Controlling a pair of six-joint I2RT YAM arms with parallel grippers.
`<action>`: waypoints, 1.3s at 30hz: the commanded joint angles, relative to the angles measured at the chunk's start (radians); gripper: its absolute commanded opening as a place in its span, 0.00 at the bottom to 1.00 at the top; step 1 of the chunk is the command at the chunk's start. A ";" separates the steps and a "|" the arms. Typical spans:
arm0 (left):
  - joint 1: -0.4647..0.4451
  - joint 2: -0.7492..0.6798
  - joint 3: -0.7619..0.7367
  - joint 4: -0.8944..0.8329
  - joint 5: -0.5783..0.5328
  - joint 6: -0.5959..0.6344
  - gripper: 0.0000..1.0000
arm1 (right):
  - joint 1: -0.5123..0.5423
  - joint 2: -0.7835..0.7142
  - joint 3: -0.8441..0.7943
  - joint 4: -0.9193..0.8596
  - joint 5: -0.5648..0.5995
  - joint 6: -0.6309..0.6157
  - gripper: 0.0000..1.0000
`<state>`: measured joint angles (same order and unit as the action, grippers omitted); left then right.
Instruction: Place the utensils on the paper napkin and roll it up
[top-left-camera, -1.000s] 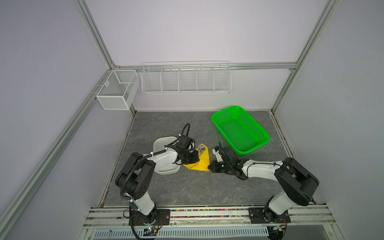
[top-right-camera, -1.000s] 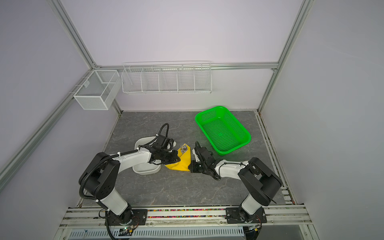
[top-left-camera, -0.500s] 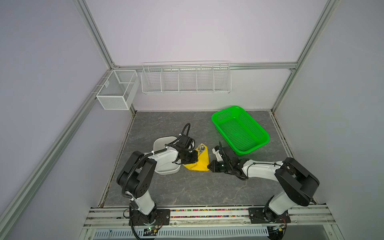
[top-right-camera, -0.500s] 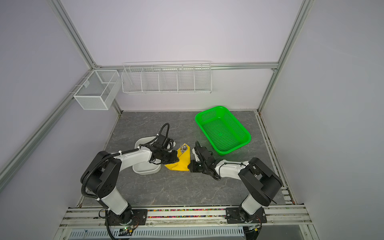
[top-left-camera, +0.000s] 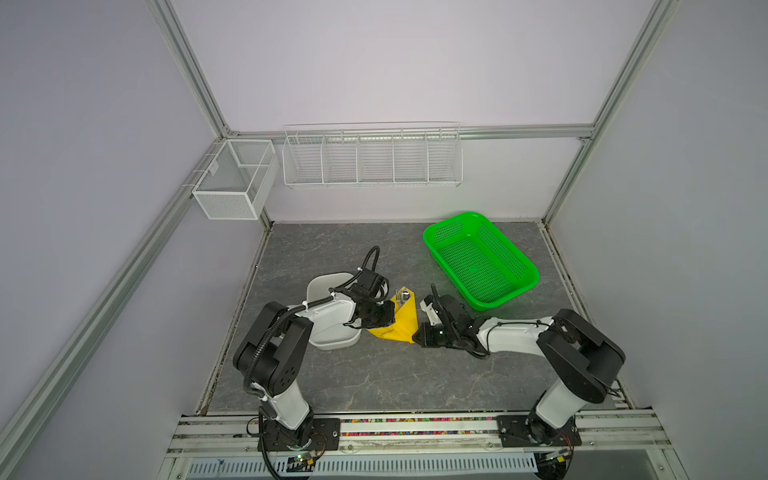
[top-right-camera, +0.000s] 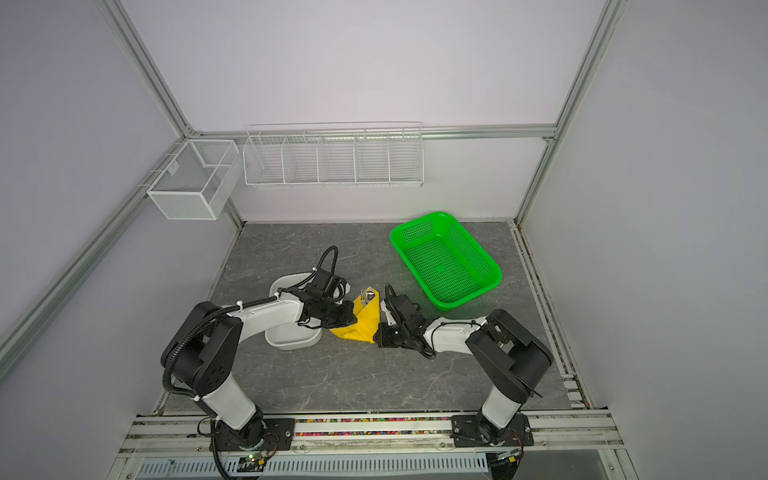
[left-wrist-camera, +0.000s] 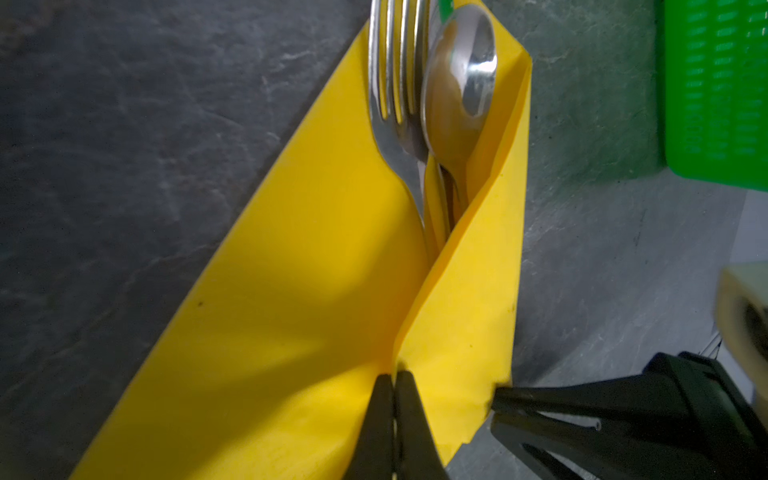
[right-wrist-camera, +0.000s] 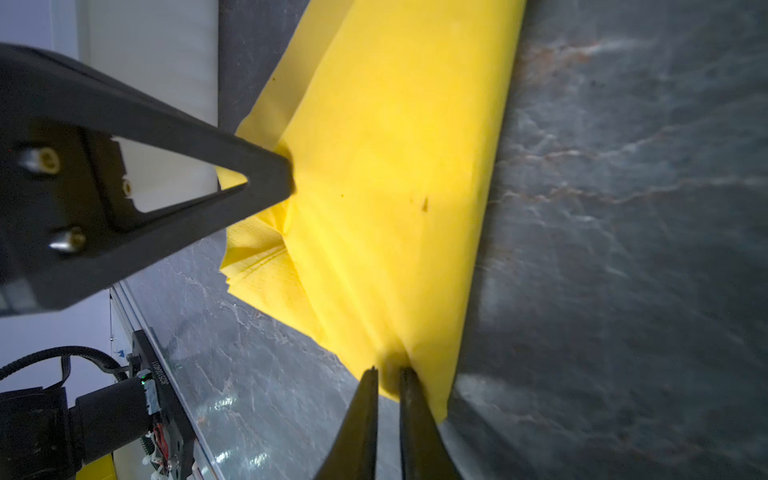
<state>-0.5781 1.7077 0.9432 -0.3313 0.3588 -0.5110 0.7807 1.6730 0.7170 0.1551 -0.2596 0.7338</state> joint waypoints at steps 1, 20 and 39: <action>0.006 0.016 0.012 -0.009 -0.020 0.014 0.00 | 0.003 -0.002 0.006 -0.021 -0.001 0.010 0.16; 0.005 0.021 0.023 -0.021 -0.021 0.027 0.00 | -0.011 0.018 0.015 -0.009 -0.005 0.038 0.16; 0.005 0.040 0.037 -0.022 -0.013 0.035 0.00 | -0.008 0.065 0.140 0.029 -0.040 0.066 0.18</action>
<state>-0.5777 1.7271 0.9497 -0.3428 0.3553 -0.4938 0.7723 1.6970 0.8387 0.1692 -0.2878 0.7708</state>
